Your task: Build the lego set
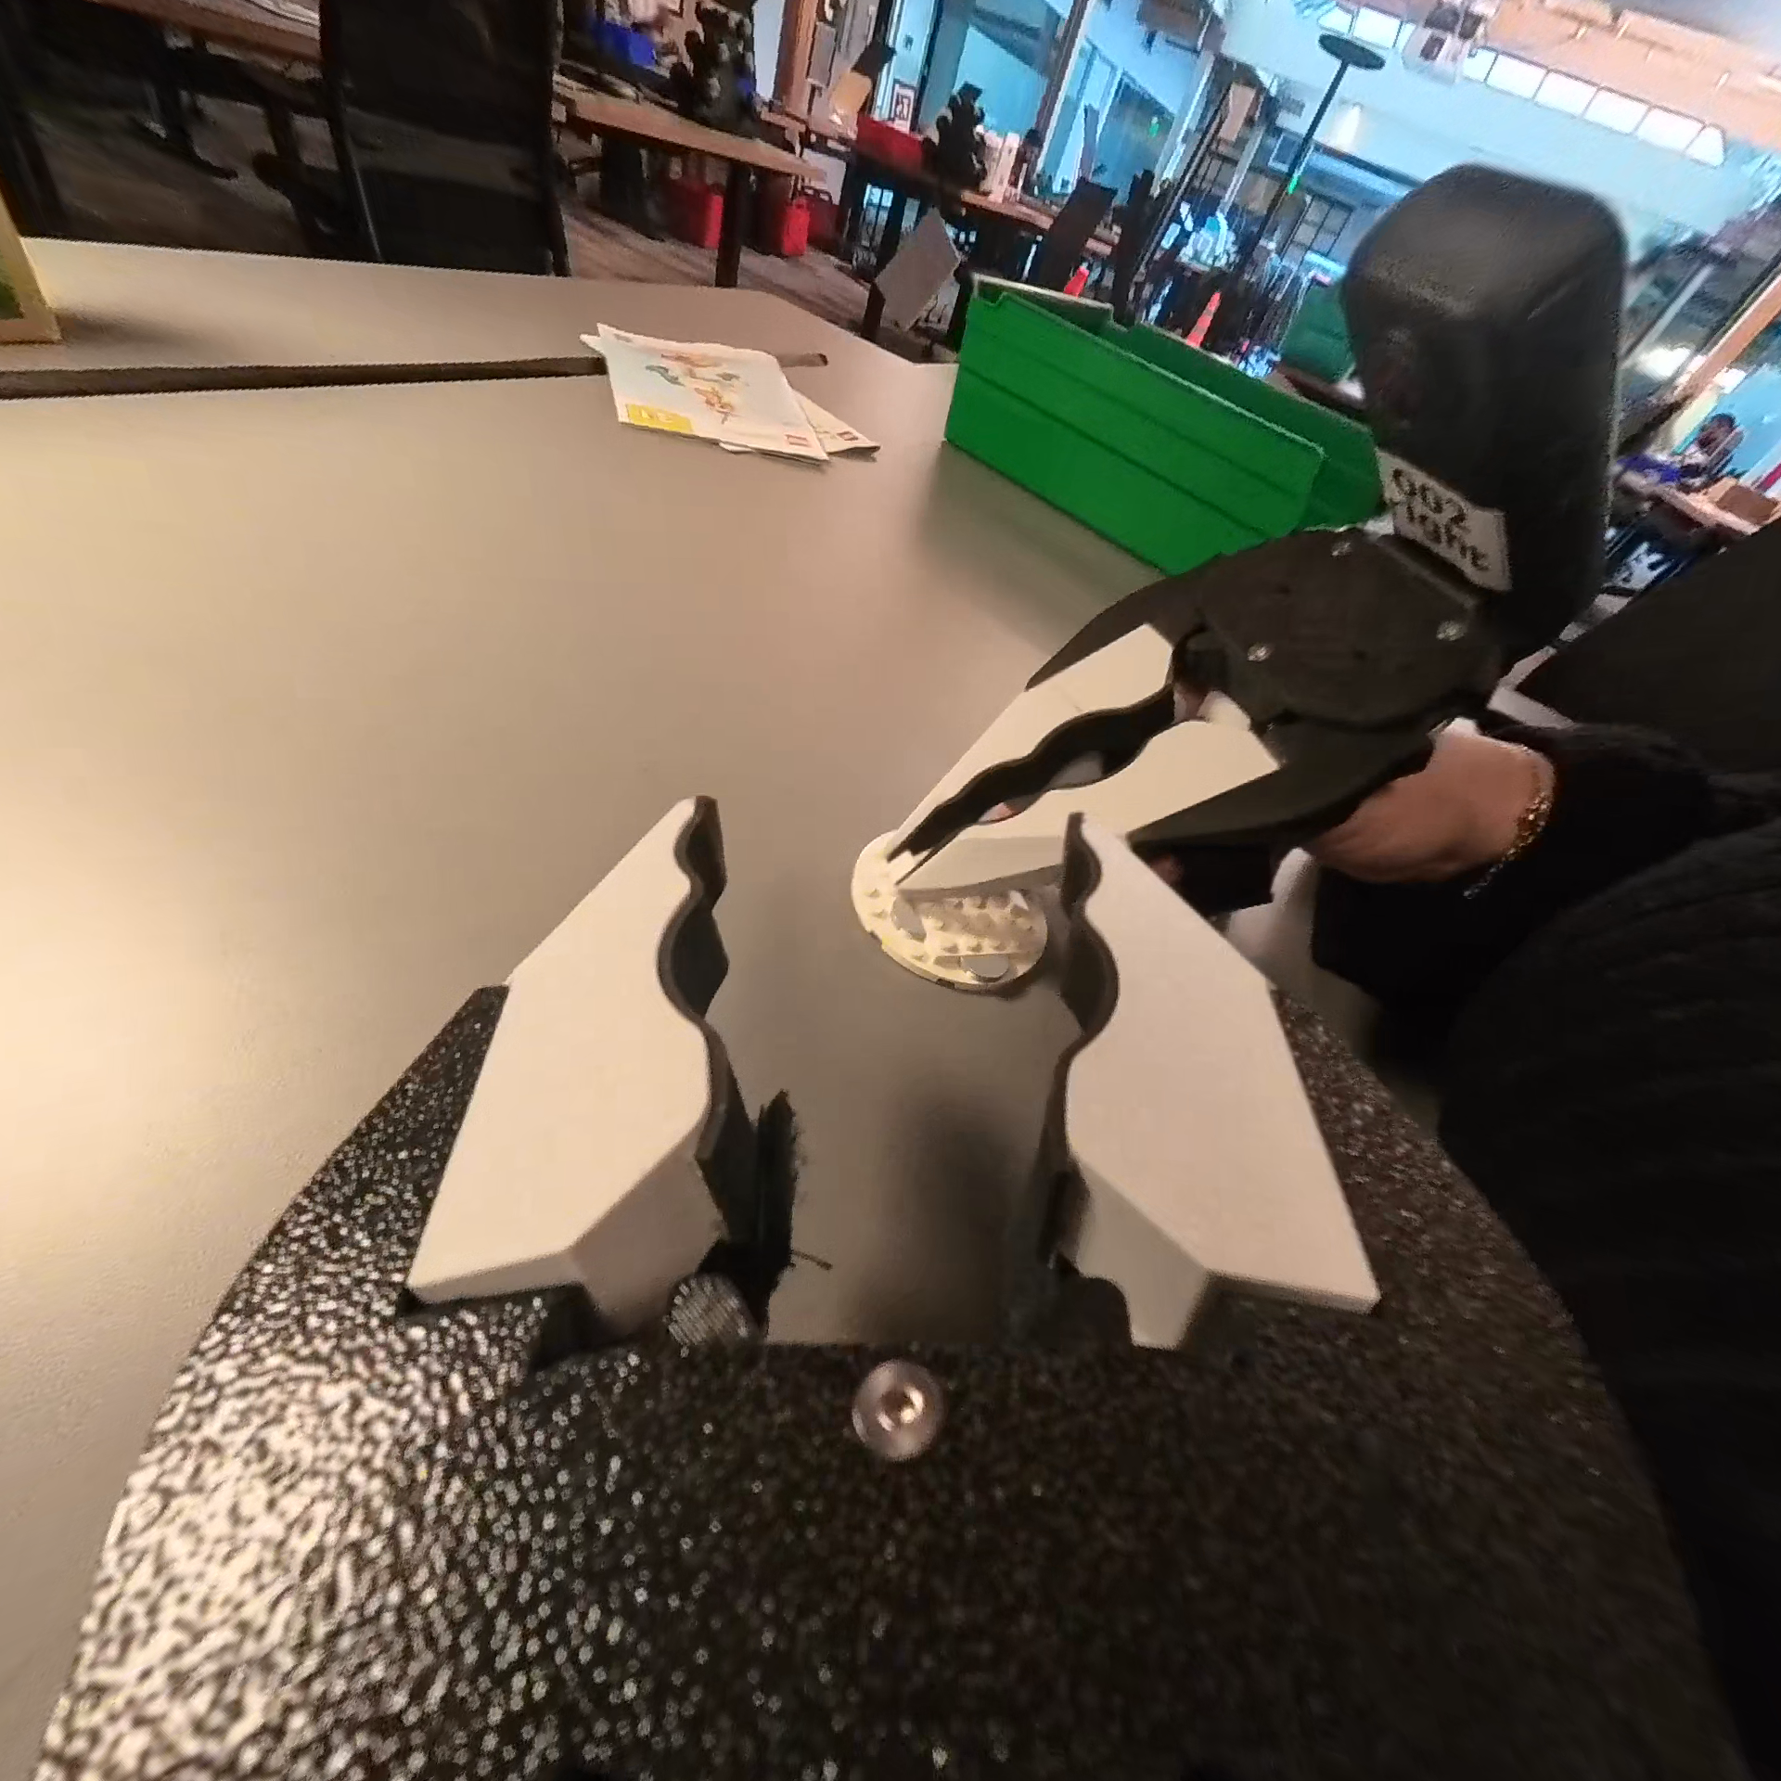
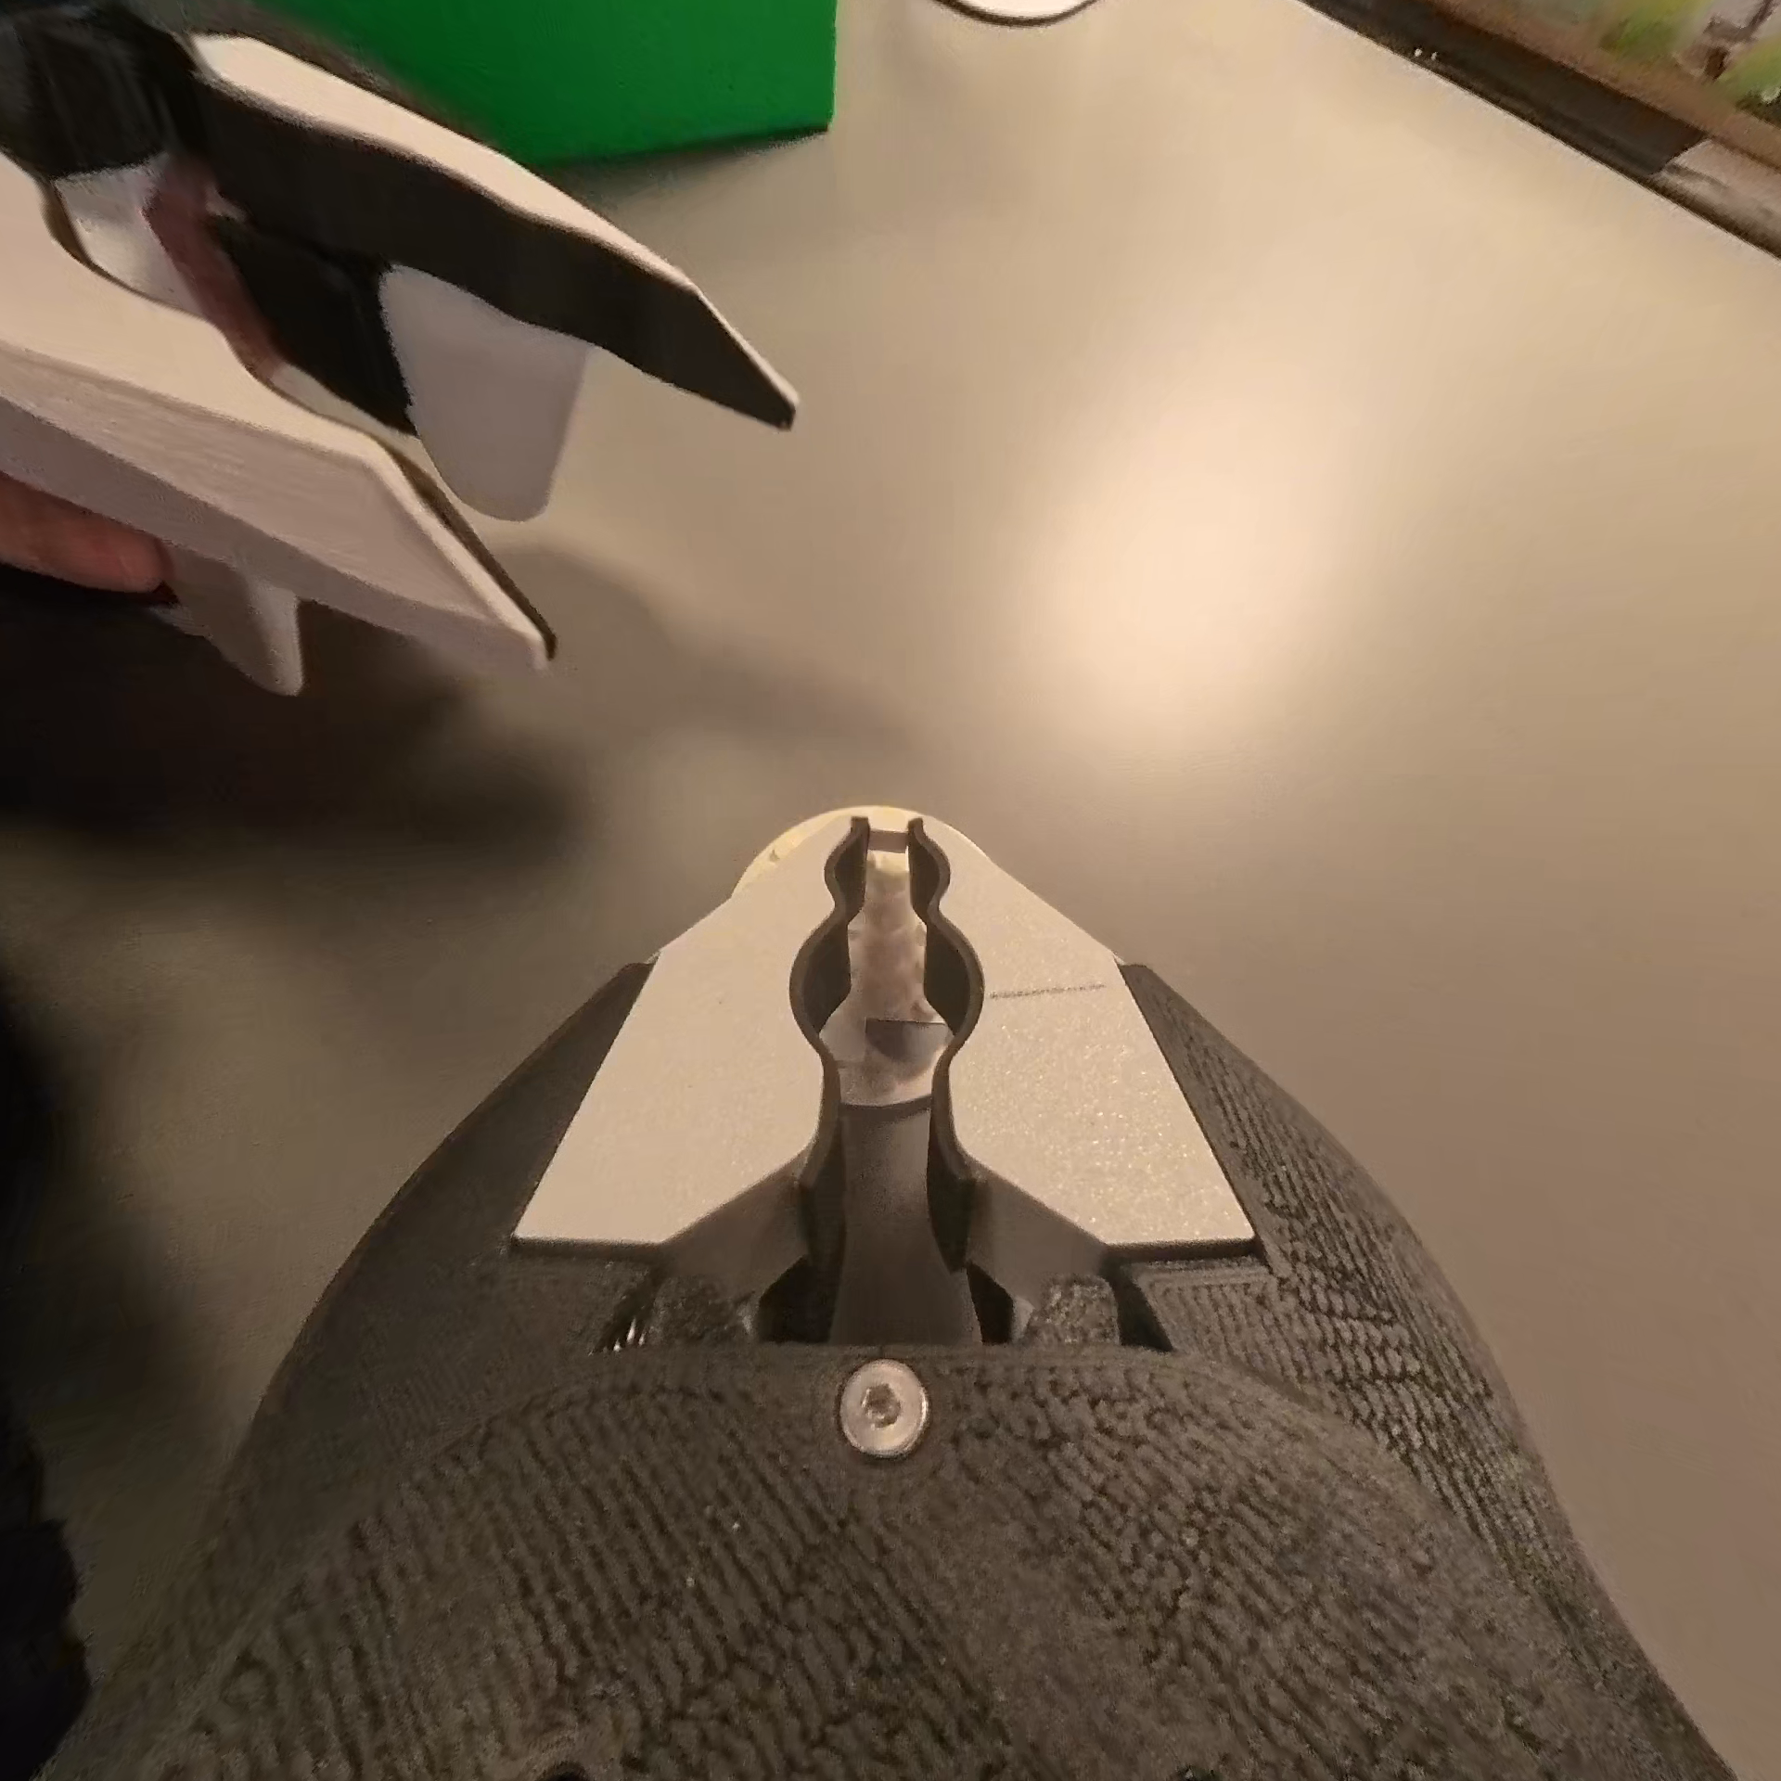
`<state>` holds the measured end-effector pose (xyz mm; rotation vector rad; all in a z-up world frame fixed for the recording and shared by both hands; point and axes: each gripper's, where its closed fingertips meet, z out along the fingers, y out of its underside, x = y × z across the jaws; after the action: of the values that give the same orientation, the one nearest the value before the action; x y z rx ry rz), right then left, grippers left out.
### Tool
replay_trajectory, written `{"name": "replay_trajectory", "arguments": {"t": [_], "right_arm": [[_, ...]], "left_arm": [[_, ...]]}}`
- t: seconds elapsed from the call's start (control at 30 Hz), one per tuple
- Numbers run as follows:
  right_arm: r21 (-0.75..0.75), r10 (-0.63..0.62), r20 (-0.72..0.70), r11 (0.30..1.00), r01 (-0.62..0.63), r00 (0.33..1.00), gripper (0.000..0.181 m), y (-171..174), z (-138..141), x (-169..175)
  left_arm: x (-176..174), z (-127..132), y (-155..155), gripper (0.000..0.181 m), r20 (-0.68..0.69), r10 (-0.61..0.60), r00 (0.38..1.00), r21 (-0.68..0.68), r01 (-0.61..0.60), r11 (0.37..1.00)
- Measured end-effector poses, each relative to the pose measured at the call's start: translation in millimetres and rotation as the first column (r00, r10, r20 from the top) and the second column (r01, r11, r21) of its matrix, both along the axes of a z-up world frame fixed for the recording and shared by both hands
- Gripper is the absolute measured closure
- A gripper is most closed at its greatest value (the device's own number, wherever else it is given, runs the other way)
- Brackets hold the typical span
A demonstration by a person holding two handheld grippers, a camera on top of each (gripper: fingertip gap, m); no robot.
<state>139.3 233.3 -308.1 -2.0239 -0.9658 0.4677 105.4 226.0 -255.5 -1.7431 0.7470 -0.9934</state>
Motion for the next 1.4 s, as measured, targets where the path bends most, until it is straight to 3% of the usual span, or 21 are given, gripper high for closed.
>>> {"name": "replay_trajectory", "arguments": {"t": [0.43,1.4], "right_arm": [[-0.023,-0.032,0.109,0.999,0.034,0.994,0.174,2.9,-6.7,6.2],[-0.127,0.088,0.081,0.989,-0.077,0.993,0.169,-10.0,-2.9,-3.3]], "left_arm": [[0.6,-0.7,-4.0,0.113,0.017,-0.034,0.999,-0.028,0.035,0.999],[6.0,-4.7,-10.5,0.112,0.002,-0.08,0.997,-0.053,0.08,0.995]]}}
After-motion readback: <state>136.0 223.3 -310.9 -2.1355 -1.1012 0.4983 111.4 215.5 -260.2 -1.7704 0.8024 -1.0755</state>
